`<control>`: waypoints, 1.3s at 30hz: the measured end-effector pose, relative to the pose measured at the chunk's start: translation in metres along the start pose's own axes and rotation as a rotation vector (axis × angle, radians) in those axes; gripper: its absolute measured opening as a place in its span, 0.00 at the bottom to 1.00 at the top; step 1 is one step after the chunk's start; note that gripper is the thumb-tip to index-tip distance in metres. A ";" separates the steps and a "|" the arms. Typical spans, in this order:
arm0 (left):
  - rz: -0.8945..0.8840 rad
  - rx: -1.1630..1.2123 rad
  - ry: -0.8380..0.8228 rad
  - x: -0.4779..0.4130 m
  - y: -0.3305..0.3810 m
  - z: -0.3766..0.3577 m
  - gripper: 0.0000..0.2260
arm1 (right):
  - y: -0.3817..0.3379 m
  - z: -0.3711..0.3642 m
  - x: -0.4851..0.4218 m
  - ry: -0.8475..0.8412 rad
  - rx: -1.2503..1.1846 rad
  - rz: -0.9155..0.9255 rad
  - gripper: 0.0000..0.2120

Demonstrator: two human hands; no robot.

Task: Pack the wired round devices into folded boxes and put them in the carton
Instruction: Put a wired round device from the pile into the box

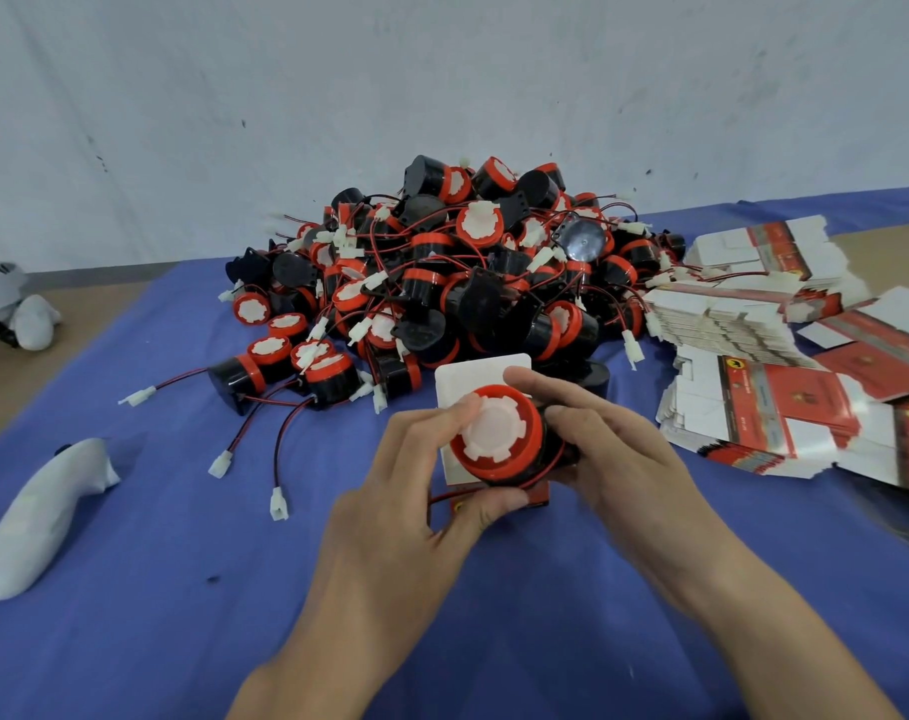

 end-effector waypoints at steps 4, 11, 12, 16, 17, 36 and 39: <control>0.004 0.018 0.030 0.002 -0.004 0.001 0.23 | -0.004 -0.001 0.000 -0.022 -0.089 0.011 0.18; 0.025 0.010 0.036 0.004 -0.010 0.000 0.22 | -0.006 -0.001 0.002 -0.064 -0.086 0.016 0.21; 0.027 0.003 0.037 0.005 -0.011 0.001 0.22 | -0.007 -0.001 0.002 -0.069 -0.072 0.024 0.21; 0.028 -0.007 0.040 0.004 -0.012 0.000 0.23 | -0.009 0.002 0.002 -0.083 -0.015 0.069 0.22; 0.025 -0.009 0.048 0.004 -0.012 0.001 0.23 | -0.009 0.002 0.002 -0.084 -0.016 0.075 0.21; 0.124 -0.205 0.035 0.001 -0.023 0.009 0.25 | 0.041 0.022 0.001 -0.163 0.631 -0.358 0.59; 0.121 -0.316 0.056 0.000 -0.019 0.012 0.22 | 0.045 0.027 0.000 -0.116 0.681 -0.358 0.50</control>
Point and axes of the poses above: each hand's wrist, its own x-axis away from the middle knuckle, its own z-axis out of the back of the hand, y = z × x, the point moved 6 cm from there along -x, towards the middle knuckle, and after that the axes turned 14 degrees about -y, right-handed, at the moved point
